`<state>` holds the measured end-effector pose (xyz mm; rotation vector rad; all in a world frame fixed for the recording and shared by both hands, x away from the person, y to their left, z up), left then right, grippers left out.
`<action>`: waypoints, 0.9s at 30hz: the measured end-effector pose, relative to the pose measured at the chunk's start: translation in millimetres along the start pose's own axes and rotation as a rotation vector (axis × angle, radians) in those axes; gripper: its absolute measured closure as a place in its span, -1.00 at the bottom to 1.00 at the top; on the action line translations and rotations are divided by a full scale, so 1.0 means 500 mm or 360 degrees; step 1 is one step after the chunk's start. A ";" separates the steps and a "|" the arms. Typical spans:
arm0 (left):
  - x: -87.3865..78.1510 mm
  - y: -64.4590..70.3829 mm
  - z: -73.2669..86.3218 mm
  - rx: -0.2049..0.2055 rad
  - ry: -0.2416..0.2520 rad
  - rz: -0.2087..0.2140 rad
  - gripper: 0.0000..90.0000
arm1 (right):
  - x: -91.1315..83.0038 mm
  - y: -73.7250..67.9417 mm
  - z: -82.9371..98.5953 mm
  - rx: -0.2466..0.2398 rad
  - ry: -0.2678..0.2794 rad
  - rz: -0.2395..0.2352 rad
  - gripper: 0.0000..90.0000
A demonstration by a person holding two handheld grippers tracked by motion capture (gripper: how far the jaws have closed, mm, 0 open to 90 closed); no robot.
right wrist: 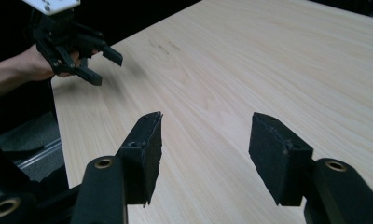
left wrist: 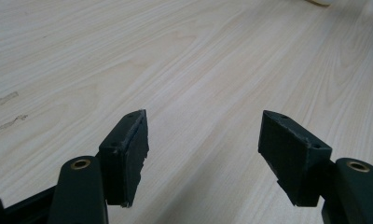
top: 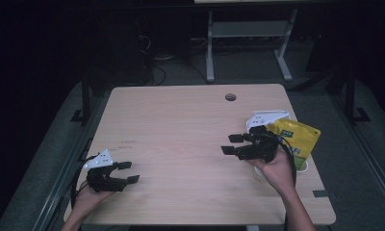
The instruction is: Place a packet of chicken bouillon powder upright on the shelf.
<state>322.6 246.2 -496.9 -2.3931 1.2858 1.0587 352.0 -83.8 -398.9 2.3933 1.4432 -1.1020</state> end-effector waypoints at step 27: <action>0.003 0.003 0.002 0.0005 -0.0017 -0.0002 -0.31 | 0.136 -0.057 0.029 -0.0024 -0.0142 -0.0094 -0.26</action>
Point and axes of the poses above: each handheld gripper's, and its own axes: x roughly forward along the jaws, z roughly out of its underside, y roughly to its right, the point moved 10 cm from there along x, roughly forward along the jaws, and after that the axes turned 8 degrees about -y, right-handed, at the moved point
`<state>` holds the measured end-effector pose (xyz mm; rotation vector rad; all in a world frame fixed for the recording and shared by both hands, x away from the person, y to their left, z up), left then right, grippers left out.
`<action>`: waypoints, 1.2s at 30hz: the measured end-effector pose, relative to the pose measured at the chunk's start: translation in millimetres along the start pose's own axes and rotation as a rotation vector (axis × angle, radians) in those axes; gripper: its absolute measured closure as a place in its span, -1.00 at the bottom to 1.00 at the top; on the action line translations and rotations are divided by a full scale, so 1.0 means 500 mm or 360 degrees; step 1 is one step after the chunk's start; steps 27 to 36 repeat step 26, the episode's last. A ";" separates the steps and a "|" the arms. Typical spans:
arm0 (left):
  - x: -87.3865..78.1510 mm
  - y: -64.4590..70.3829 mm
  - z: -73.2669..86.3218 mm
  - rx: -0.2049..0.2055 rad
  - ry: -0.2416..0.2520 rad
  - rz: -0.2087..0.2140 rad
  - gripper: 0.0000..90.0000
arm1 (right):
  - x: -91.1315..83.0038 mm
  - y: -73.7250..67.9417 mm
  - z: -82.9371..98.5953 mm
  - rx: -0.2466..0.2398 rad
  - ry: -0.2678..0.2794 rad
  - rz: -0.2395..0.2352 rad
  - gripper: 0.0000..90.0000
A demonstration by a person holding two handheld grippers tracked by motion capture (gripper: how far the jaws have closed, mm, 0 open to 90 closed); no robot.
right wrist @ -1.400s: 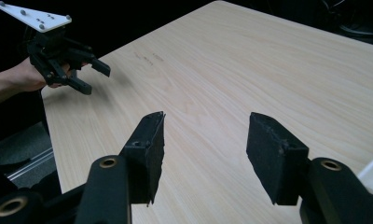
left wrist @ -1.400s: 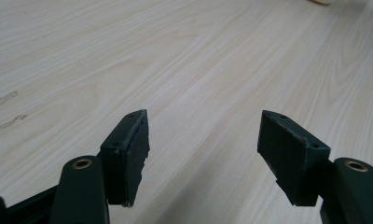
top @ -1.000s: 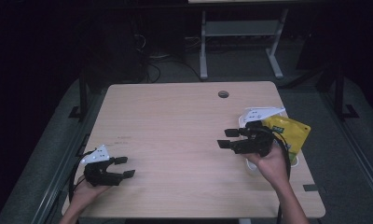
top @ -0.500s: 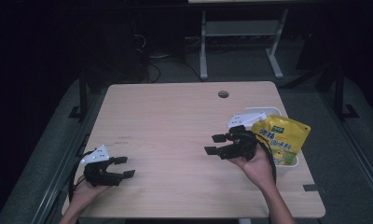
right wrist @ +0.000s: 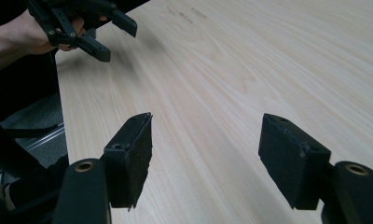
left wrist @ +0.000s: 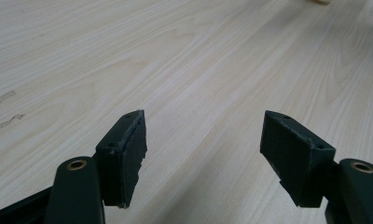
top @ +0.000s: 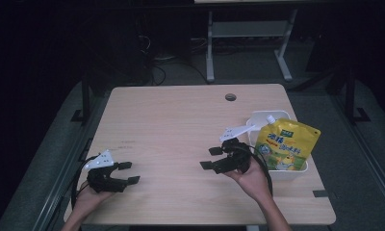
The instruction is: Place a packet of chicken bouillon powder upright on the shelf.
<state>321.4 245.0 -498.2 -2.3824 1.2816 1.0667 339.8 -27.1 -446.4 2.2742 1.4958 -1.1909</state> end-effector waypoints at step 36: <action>0.020 0.018 0.007 0.0064 -0.0067 0.0001 -0.34 | 0.092 -0.053 0.091 0.0009 -0.0084 -0.0095 -0.41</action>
Point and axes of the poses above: each handheld gripper's, and its own axes: x roughly forward along the jaws, z roughly out of its underside, y roughly to its right, the point moved 10 cm from there along x, roughly forward along the jaws, and after that the axes turned 8 degrees about -y, right-handed, at the moved point
